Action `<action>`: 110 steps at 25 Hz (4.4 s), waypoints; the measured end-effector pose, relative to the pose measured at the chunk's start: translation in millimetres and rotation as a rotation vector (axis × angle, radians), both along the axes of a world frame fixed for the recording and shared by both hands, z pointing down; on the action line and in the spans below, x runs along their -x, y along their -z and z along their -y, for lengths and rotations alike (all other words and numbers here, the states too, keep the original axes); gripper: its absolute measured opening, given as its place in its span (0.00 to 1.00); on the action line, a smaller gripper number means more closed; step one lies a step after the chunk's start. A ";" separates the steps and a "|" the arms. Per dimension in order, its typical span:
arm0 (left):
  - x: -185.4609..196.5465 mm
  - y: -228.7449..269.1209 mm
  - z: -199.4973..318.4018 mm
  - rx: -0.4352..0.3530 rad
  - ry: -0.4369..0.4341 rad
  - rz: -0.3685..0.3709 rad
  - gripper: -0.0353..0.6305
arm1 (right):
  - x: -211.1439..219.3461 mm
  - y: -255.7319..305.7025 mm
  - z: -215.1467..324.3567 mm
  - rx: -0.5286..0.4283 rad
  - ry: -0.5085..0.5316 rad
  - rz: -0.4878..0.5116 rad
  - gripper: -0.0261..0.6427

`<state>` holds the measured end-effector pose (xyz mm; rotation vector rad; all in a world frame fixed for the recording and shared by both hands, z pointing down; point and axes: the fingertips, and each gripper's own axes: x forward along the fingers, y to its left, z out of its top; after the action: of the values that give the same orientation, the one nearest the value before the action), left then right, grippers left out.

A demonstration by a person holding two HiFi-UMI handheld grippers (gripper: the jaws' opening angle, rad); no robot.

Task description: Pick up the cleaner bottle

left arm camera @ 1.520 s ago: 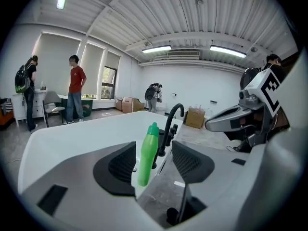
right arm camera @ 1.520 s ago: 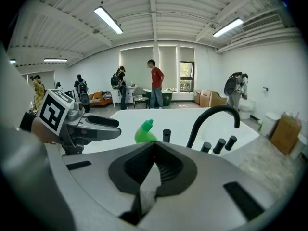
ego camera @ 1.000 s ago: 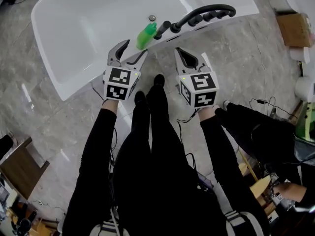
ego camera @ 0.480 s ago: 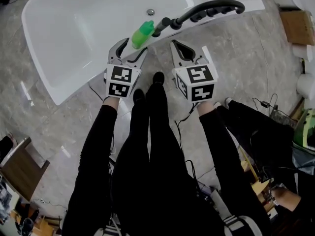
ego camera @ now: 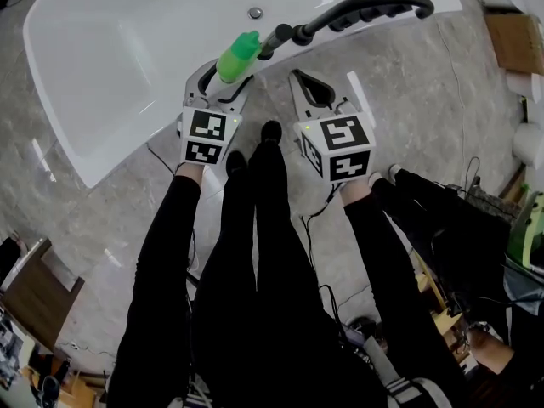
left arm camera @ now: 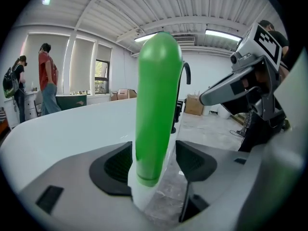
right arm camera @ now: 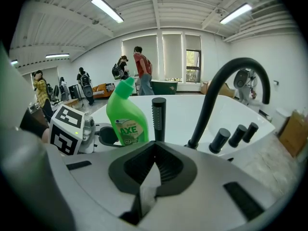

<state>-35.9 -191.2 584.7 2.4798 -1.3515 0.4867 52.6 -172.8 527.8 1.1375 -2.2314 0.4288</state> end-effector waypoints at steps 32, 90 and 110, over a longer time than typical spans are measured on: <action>-21.2 -6.8 35.4 -0.130 -0.041 -0.070 0.45 | 15.6 -36.7 21.5 0.056 0.034 0.009 0.04; 14.4 160.4 43.2 -0.275 0.037 -0.099 0.34 | -10.2 79.3 56.9 -0.091 -0.035 0.025 0.04; 33.5 241.5 82.1 -0.331 0.073 -0.071 0.34 | 18.8 176.9 123.4 -0.247 0.078 0.087 0.04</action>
<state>-69.3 -273.3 343.2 2.6607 -1.5980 0.1664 33.8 -296.1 350.9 1.1692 -2.4474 0.1768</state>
